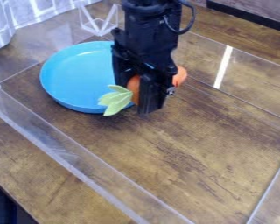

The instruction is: Put the carrot in the blue tray

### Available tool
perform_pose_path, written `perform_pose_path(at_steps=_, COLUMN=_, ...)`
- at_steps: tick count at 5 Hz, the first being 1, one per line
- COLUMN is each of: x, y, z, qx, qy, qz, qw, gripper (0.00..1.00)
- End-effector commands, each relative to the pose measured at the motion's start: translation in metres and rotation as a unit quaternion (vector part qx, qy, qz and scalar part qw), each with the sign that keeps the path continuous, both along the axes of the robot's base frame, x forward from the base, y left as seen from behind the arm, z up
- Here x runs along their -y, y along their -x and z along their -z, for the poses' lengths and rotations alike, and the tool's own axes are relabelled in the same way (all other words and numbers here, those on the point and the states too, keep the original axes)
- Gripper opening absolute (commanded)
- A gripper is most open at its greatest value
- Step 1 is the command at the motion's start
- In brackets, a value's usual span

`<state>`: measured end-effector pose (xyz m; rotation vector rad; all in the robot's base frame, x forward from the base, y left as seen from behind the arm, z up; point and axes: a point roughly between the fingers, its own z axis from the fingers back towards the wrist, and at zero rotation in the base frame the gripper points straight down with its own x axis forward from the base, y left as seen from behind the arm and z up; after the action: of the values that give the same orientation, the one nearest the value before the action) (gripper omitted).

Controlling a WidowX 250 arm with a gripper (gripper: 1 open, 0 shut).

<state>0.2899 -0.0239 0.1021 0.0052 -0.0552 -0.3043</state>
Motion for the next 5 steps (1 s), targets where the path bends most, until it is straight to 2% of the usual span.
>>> perform_pose_path(at_steps=1, x=-0.004, y=-0.0059, z=-0.0299, qx=0.046, qy=0.003, qz=-0.005, qw=0.9989, gripper=0.0)
perform_pose_path(at_steps=3, x=-0.0054, y=-0.005, z=-0.0336, qx=0.045, qy=0.004, qz=-0.006, qw=0.999, gripper=0.0)
perform_pose_path(at_steps=5, x=-0.0048, y=-0.0049, z=-0.0354, qx=0.044, qy=0.012, qz=-0.008, qw=0.9989, gripper=0.0)
